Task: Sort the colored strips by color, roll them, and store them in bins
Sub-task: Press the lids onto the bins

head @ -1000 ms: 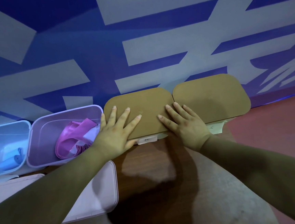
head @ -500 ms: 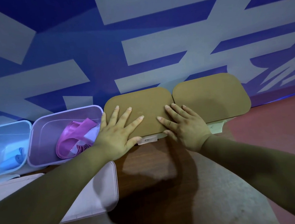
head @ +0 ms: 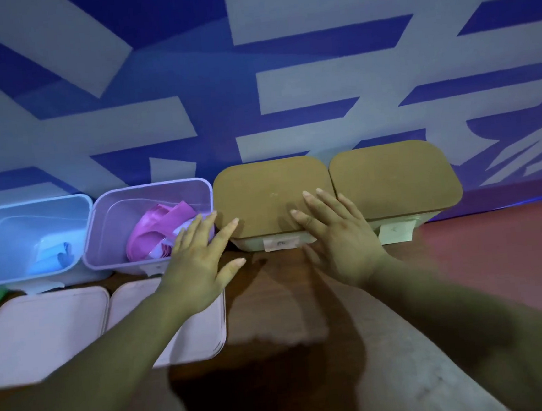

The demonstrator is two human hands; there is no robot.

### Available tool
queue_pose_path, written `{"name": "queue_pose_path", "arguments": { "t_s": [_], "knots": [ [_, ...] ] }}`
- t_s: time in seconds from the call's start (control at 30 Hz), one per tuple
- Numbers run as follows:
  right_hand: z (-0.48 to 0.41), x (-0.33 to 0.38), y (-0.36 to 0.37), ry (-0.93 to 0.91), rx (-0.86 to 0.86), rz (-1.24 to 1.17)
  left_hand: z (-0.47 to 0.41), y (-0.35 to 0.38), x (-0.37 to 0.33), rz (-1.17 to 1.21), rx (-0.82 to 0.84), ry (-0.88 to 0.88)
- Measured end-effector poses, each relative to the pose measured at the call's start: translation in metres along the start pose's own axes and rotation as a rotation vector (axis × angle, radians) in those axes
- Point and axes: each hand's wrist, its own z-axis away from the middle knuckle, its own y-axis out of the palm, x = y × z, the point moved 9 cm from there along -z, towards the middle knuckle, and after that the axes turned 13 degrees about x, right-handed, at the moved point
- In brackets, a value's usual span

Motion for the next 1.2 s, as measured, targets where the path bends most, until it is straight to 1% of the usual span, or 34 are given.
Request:
{"name": "queue_pose_path", "arguments": {
  "t_s": [0.07,0.13,0.2,0.27,0.33,0.4,0.5,0.57,0.63,0.73,0.87,0.97,1.03,1.1,1.2],
  "knots": [
    [0.008,0.029,0.003,-0.038,-0.024,-0.046,0.036,0.003,0.014,-0.004,-0.102,-0.030],
    [0.015,0.057,0.016,-0.041,-0.007,-0.107,0.073,0.007,0.030,0.003,-0.181,-0.070],
    [0.021,0.088,0.037,-0.050,0.030,-0.188,0.108,0.022,0.053,0.042,-0.186,-0.147],
    [0.025,0.117,0.061,-0.069,0.085,-0.274,0.137,0.052,0.081,0.073,-0.076,-0.265],
    [0.026,0.147,0.092,-0.073,0.221,-0.339,0.160,0.087,0.110,0.074,0.102,-0.386],
    [0.025,0.175,0.123,-0.057,0.378,-0.411,0.178,0.118,0.133,0.075,0.269,-0.437],
    [0.021,0.207,0.156,-0.032,0.485,-0.405,0.193,0.144,0.154,0.074,0.418,-0.403],
    [0.021,0.222,0.176,-0.007,0.551,-0.327,0.198,0.150,0.161,0.070,0.439,-0.353],
    [0.025,0.232,0.187,0.018,0.581,-0.278,0.203,0.150,0.164,0.062,0.416,-0.297],
    [0.032,0.237,0.188,0.086,0.497,-0.319,0.215,0.159,0.165,0.128,0.419,-0.237],
    [0.043,0.249,0.184,0.150,0.340,-0.387,0.236,0.175,0.162,0.288,0.455,-0.199],
    [0.051,0.255,0.174,0.114,0.220,-0.367,0.246,0.175,0.167,0.387,0.416,-0.190],
    [0.052,0.256,0.164,0.096,0.182,-0.342,0.249,0.170,0.172,0.396,0.397,-0.189],
    [0.054,0.261,0.145,0.034,0.113,-0.335,0.251,0.161,0.176,0.398,0.363,-0.191],
    [0.054,0.273,0.099,-0.121,-0.055,-0.260,0.251,0.133,0.181,0.453,0.211,-0.190]
  ]
}}
